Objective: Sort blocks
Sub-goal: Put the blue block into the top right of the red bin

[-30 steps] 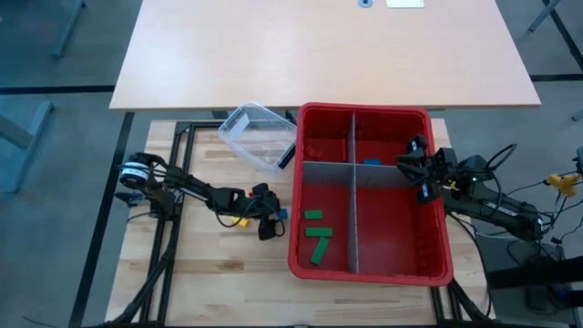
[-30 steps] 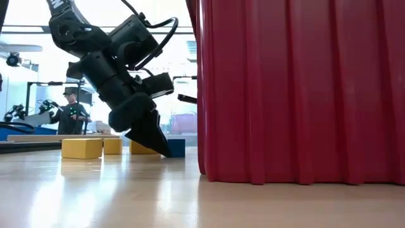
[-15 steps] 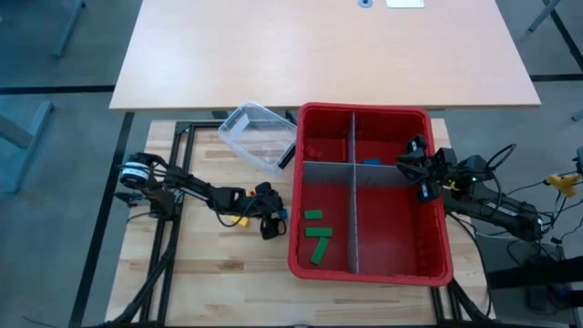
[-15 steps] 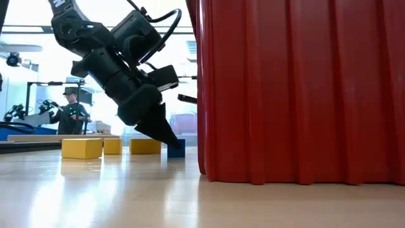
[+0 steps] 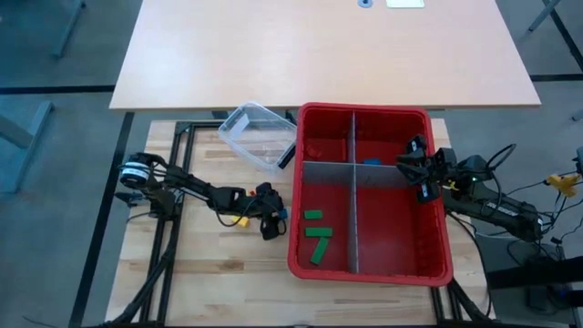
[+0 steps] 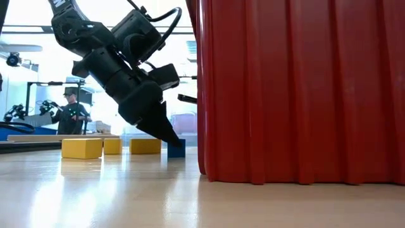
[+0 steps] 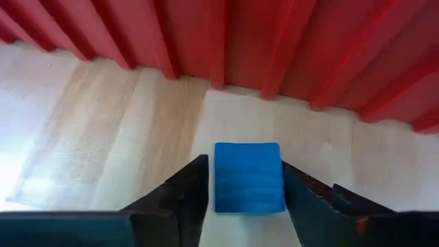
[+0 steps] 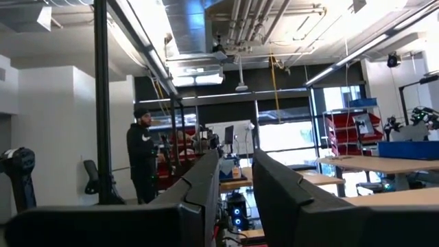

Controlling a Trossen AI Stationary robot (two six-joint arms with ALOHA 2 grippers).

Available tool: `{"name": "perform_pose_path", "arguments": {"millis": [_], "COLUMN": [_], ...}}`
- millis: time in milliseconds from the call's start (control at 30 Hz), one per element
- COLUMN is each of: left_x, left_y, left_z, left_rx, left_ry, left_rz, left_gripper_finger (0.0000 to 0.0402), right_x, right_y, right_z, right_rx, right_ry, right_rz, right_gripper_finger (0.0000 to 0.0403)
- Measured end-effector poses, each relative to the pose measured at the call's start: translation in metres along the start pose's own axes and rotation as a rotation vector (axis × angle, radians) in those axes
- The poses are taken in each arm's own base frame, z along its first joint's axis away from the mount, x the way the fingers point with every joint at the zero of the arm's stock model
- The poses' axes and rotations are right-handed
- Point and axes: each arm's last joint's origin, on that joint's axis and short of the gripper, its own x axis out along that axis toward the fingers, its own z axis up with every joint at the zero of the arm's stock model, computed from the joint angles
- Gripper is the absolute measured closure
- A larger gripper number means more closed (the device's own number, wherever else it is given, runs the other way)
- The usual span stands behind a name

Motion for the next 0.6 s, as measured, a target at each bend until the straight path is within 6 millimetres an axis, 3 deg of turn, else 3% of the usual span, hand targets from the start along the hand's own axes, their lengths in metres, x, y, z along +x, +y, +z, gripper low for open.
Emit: {"name": "perform_pose_path", "arguments": {"millis": [200, 467, 600], "left_x": [0.006, 0.024, 0.022], "left_y": [-0.001, -0.002, -0.002], "left_z": [-0.003, -0.016, -0.014], "left_rx": [-0.022, -0.043, -0.038], "left_ry": [0.008, 0.035, 0.028], "left_rz": [-0.023, -0.023, -0.026], "left_gripper_finger": [0.0274, 0.0248, 0.0278], "right_x": [0.0, 0.0, 0.0], "right_y": [0.0, 0.0, 0.0], "right_z": [0.0, 0.0, 0.0], "right_rx": [0.0, 0.009, 0.009], "right_ry": [0.0, 0.0, 0.0], "right_rz": [0.0, 0.0, 0.0], "right_gripper_finger": [0.0333, 0.0321, 0.0322]}}
